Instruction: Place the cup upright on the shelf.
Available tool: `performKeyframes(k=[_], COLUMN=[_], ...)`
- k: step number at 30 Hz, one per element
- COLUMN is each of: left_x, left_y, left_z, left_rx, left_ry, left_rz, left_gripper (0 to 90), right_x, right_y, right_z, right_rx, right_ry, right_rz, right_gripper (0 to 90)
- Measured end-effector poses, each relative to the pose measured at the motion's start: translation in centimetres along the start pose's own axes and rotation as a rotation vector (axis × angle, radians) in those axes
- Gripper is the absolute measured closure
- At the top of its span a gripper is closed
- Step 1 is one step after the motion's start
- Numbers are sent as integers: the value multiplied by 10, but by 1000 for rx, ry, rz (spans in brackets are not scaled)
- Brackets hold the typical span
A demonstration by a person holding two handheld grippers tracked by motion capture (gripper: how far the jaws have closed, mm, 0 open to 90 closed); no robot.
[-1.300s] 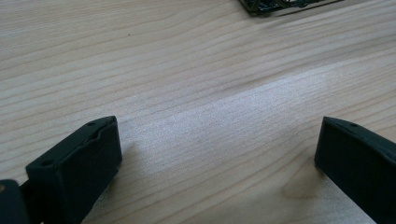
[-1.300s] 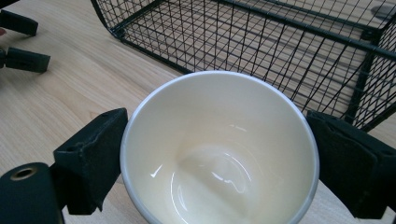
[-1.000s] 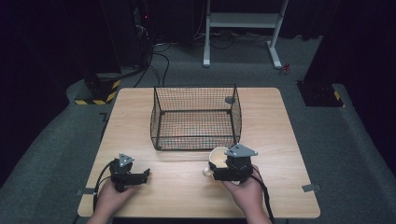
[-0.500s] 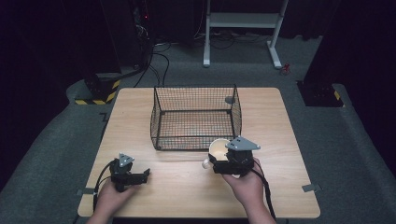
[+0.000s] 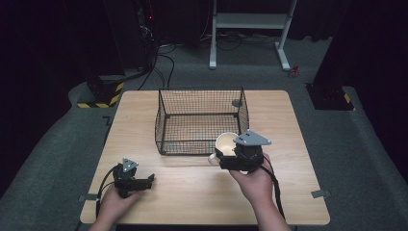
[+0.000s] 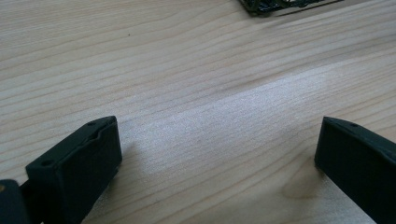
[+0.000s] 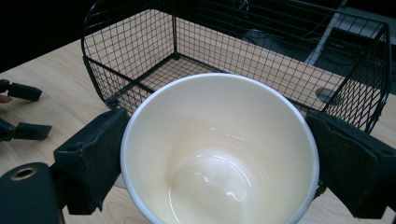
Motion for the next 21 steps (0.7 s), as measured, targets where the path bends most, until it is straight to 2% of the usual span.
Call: performKeyframes(k=[4,11,21], left_x=[0,0,0], left_y=[0,0,0], left_z=[0,0,0], left_rx=[0,0,0], left_ry=[0,0,0], left_rz=[0,0,0], left_gripper=[8,8,8], right_x=[8,23,43], right_y=[0,4,27], right_z=[-1,-3,-8], right_rx=[-2,-5,-20], right_ry=[-15,-11,-9], right_rz=[-13,-20,-12], right_gripper=[90,90,90])
Point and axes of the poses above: each handheld gripper's, and its own axes: y roughly forward along the jaws, x roughly out of its top, z roughly to its left, the point moved 2 cm from there along y, roughly forward along the jaws, and after that the axes turned 2 degrees about y, right-handed, at the moved point
